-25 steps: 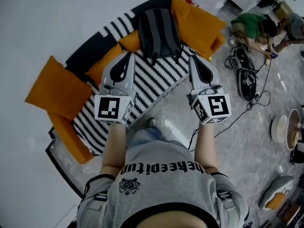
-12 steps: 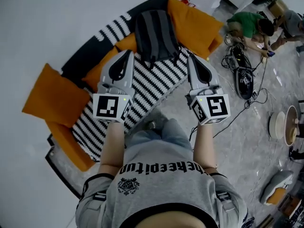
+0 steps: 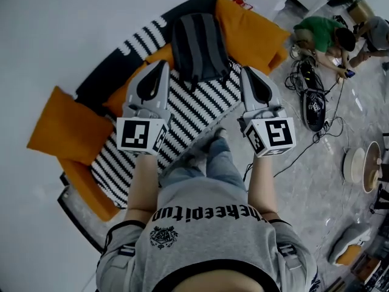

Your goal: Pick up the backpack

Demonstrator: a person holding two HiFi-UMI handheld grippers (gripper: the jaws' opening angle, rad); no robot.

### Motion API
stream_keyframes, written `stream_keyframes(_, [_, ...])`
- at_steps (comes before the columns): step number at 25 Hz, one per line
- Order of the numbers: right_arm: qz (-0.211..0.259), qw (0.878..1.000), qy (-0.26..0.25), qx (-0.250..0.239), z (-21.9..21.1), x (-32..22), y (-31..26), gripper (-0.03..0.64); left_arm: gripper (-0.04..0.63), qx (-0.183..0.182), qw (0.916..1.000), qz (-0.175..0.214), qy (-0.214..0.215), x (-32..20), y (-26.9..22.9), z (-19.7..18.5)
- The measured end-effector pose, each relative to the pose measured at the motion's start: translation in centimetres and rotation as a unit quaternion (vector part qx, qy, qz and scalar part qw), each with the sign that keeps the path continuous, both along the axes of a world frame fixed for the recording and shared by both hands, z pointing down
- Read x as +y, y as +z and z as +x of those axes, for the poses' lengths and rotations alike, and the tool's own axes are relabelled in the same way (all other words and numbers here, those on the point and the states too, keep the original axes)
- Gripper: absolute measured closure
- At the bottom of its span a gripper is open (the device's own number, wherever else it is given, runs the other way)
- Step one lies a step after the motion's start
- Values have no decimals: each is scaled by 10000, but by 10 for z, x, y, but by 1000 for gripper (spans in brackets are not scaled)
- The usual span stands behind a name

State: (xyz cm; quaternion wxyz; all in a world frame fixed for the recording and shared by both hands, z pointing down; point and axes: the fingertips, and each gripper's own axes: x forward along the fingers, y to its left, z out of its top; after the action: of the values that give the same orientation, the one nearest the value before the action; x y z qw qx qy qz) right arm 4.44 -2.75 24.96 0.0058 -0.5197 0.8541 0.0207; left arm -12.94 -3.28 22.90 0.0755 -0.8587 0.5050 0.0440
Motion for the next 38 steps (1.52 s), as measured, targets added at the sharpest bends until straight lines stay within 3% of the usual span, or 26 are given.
stream_keyframes(22, [33, 9972, -742, -50, 45, -131, -7, 614, 580, -25, 9972, 39, -750, -101, -10, 46])
stream_keyframes(38, [-100, 9906, -1362, -121, 73, -177, 6, 614, 580, -131, 9915, -75, -1293, -126, 0, 84])
